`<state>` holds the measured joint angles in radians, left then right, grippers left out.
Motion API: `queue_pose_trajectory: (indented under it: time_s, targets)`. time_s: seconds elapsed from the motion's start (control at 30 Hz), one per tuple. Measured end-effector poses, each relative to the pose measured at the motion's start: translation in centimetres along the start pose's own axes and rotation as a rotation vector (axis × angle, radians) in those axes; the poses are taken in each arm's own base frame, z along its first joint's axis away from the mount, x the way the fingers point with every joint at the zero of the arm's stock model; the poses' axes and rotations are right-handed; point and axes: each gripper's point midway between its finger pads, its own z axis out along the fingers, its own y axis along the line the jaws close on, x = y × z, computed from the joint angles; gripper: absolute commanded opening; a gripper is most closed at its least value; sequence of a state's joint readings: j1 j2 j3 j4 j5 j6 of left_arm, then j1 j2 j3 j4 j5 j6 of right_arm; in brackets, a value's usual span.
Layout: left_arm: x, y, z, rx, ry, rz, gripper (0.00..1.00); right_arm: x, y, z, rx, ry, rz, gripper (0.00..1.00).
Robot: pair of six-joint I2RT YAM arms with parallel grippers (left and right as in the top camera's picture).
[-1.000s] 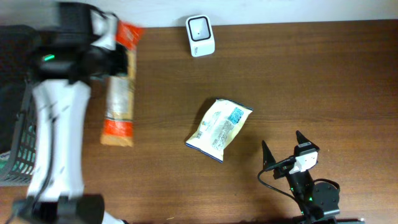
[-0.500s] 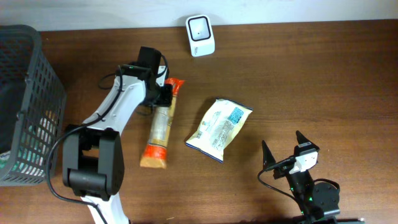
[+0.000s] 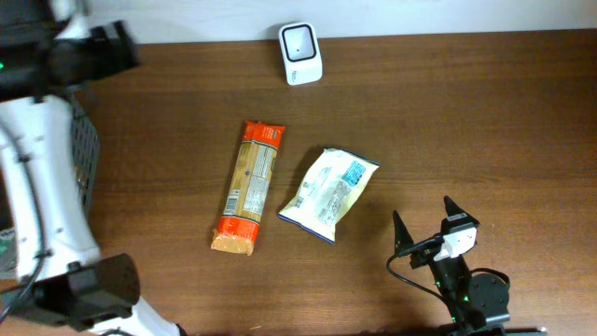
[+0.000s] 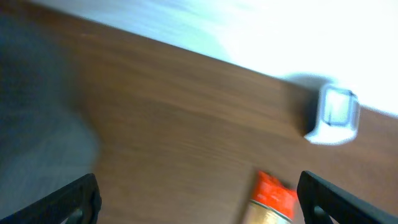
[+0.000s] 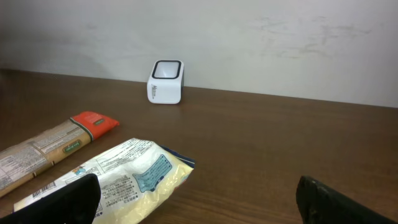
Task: Scan the item barcode
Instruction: 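Place the red-topped spaghetti pack left of the snack bag, then grasp the green toilet tissue pack in the basket with the left gripper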
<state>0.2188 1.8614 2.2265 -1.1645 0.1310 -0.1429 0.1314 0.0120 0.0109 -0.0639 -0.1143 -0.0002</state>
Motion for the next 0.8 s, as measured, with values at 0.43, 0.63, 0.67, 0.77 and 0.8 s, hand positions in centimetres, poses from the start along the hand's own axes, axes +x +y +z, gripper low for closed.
queue_pose_trajectory:
  time_s: [0.43,0.63,0.67,0.77,0.8]
  targets:
    - [6.5,26.9,-4.5,-0.49,0.047,-0.472,0.99,0.0,0.0,0.0,0.0,0.0,0.001,0.99]
    - [15.0,28.8,2.1,-0.52,0.222,-0.492,0.84,0.0,0.0,0.0,0.0,0.0,0.0,0.99]
    - [15.8,29.1,2.7,-0.529,0.232,-0.49,0.79,0.0,0.0,0.0,0.0,0.0,0.001,0.99]
    - [18.3,29.8,4.0,-0.558,0.263,-0.486,0.76,0.0,0.0,0.0,0.0,0.0,0.001,0.99]
    - [18.7,29.9,4.3,-0.561,0.263,-0.485,0.76,0.0,0.0,0.0,0.0,0.0,0.0,0.99]
